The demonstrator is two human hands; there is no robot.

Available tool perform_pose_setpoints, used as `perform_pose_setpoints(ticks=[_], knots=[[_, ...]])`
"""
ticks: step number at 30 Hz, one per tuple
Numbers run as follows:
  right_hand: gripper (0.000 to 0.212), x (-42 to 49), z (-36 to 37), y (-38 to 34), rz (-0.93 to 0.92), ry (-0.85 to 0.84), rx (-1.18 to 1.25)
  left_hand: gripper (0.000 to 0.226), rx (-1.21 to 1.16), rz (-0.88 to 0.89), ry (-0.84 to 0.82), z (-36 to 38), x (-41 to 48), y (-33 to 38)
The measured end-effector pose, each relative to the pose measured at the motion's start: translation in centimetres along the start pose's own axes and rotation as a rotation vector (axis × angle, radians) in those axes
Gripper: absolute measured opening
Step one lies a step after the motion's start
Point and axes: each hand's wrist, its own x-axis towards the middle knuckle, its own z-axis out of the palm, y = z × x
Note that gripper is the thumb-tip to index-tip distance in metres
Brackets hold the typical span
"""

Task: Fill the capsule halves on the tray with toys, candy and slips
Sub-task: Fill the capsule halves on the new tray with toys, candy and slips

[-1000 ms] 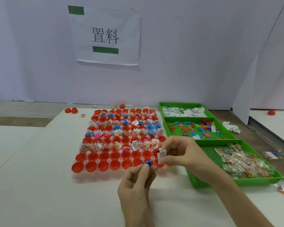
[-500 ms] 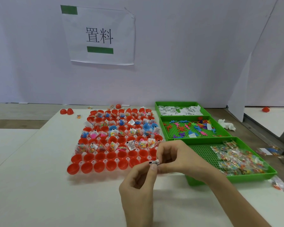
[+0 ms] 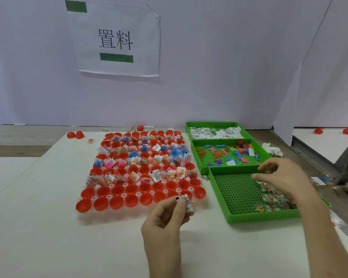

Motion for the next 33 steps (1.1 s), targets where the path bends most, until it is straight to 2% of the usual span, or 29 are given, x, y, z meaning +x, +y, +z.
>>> perform_pose_setpoints(ticks=[3, 7, 10, 17, 20, 27, 30, 33], knots=[[0.029, -0.3, 0.4, -0.5, 0.039, -0.122, -0.038, 0.015, -0.096, -0.092, -0.016, 0.0, 0.0, 0.1], [0.016, -0.2, 1.1, -0.9, 0.037, -0.026, -0.02, 0.03, -0.227, -0.224, -0.034, 0.2, 0.0, 0.5], [0.019, -0.1, 1.5, -1.2, 0.029, 0.011, -0.014, 0.032, -0.274, -0.27, -0.052, 0.3, -0.1, 0.7], [0.017, 0.1, 2.5, -1.7, -0.064, -0.099, -0.059, 0.032, -0.272, -0.29, -0.075, 0.2, 0.1, 0.7], [0.01, 0.3, 2.6, -1.7, -0.082, -0.088, -0.073, 0.032, -0.281, -0.289, -0.063, 0.0, 0.2, 0.5], [0.023, 0.7, 2.8, -1.3, -0.152, 0.007, 0.051, 0.025, -0.273, -0.284, -0.051, -0.2, 0.2, 0.6], [0.019, -0.1, 2.5, -2.5, -0.252, 0.019, 0.241, 0.024, -0.273, -0.298, -0.035, -0.2, 0.2, 0.6], [0.013, -2.7, 2.4, -5.6, -0.464, -0.226, 0.688, 0.02, -0.262, -0.313, -0.012, -0.1, 0.2, 0.6]])
